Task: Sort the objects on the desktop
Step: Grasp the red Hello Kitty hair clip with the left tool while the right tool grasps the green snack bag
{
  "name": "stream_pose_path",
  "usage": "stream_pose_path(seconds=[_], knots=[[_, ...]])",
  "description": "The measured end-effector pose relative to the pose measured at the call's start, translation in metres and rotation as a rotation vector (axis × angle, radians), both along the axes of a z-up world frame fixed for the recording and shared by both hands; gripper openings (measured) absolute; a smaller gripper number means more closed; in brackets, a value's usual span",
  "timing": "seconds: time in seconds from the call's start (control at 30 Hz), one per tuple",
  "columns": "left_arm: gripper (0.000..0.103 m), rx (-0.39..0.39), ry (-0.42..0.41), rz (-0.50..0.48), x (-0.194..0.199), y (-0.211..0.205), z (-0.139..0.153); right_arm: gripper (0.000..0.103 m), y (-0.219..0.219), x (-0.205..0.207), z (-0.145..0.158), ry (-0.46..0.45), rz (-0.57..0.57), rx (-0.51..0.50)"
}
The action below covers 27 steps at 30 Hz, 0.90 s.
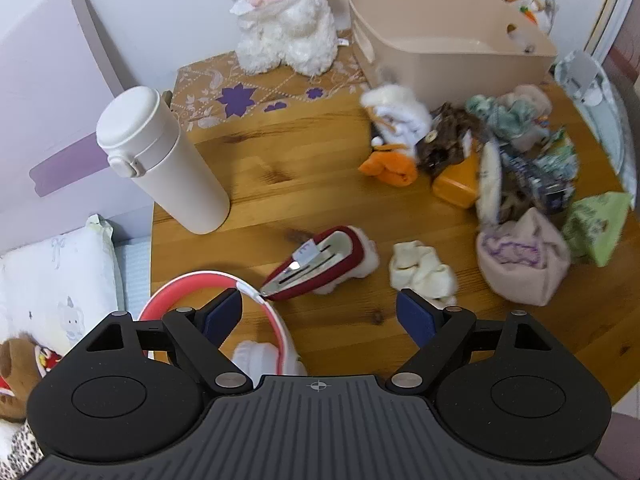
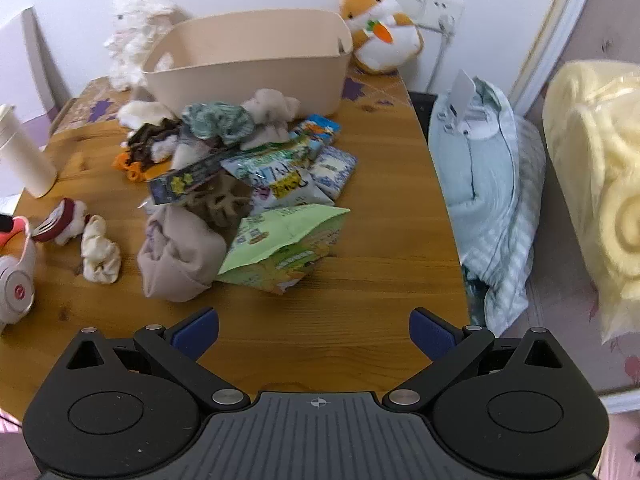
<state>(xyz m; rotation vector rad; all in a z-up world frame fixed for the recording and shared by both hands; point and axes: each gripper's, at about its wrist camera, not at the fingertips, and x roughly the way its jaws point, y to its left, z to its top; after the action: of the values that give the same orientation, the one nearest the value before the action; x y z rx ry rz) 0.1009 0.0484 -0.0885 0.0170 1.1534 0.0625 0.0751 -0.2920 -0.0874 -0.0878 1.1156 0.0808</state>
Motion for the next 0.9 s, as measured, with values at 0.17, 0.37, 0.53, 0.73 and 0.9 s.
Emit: stream_pose_path(seconds=[0.17, 0.37, 0.53, 0.73, 0.9], knots=[[0.086, 0.032, 0.004, -0.043, 0.01, 0.004, -0.02, 0.103, 0.003, 0.012, -0.008, -0.003, 0.01, -0.023], [0.086, 0.053, 0.006, -0.124, 0.029, 0.004, -0.048, 0.103, 0.004, 0.039, -0.015, -0.026, -0.032, 0.035], [0.086, 0.078, 0.016, -0.167, 0.044, 0.002, -0.069, 0.103, 0.009, 0.063, -0.028, -0.018, -0.043, 0.053], [0.086, 0.107, 0.058, -0.191, 0.058, 0.004, -0.095, 0.103, 0.013, 0.086, -0.054, 0.039, -0.063, 0.075], [0.086, 0.122, 0.082, -0.216, 0.066, 0.002, -0.11, 0.103, 0.014, 0.095, -0.072, 0.083, -0.095, 0.121]])
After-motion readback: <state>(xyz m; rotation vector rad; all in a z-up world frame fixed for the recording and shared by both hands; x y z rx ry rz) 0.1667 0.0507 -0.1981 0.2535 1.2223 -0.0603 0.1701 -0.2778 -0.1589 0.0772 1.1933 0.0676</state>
